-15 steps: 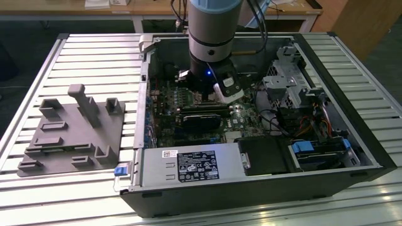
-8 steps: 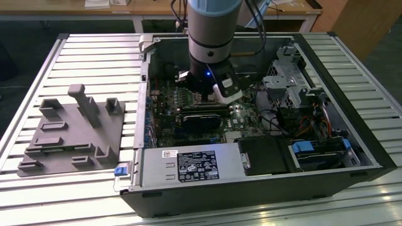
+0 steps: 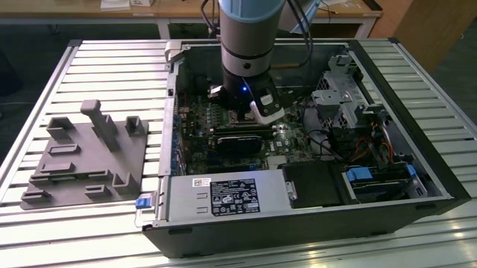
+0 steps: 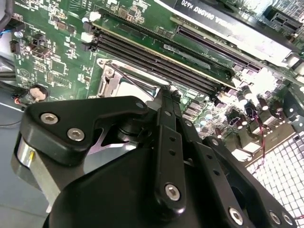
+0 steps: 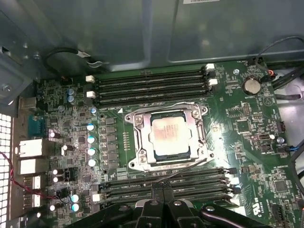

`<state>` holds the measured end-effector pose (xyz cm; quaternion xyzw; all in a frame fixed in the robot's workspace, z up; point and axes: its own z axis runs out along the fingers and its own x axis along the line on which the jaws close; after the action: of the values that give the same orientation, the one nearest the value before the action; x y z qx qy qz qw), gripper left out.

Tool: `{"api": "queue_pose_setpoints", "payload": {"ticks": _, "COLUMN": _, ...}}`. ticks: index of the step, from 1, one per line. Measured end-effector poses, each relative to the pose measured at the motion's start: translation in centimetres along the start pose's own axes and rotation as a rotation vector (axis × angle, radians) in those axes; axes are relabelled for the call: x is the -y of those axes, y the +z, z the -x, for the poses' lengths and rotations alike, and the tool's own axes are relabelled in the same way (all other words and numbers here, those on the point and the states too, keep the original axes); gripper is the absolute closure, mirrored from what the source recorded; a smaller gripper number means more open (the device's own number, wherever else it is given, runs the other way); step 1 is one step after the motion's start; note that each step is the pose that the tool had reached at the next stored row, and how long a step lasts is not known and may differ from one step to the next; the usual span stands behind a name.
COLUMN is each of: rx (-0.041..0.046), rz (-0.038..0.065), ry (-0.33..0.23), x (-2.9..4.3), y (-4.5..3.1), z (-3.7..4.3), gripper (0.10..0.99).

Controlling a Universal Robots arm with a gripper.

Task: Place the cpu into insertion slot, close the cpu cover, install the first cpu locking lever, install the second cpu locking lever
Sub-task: 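Install the second cpu locking lever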

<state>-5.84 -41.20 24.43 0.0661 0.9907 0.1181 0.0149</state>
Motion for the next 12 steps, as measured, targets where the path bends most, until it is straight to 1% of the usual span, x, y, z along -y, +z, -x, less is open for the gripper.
{"api": "queue_pose_setpoints", "payload": {"ticks": 4, "rx": -0.0001, "rz": 0.000, "ry": 0.000, "x": -0.07, "y": 0.41, "z": -0.04, "gripper": 0.980}}
{"api": "queue_pose_setpoints", "payload": {"ticks": 10, "rx": -0.0002, "rz": 0.002, "ry": 0.000, "x": -0.43, "y": 0.85, "z": -0.13, "gripper": 0.980}}
{"api": "queue_pose_setpoints", "payload": {"ticks": 12, "rx": -0.0002, "rz": 0.002, "ry": 0.000, "x": -0.43, "y": 0.99, "z": -0.24, "gripper": 0.980}}
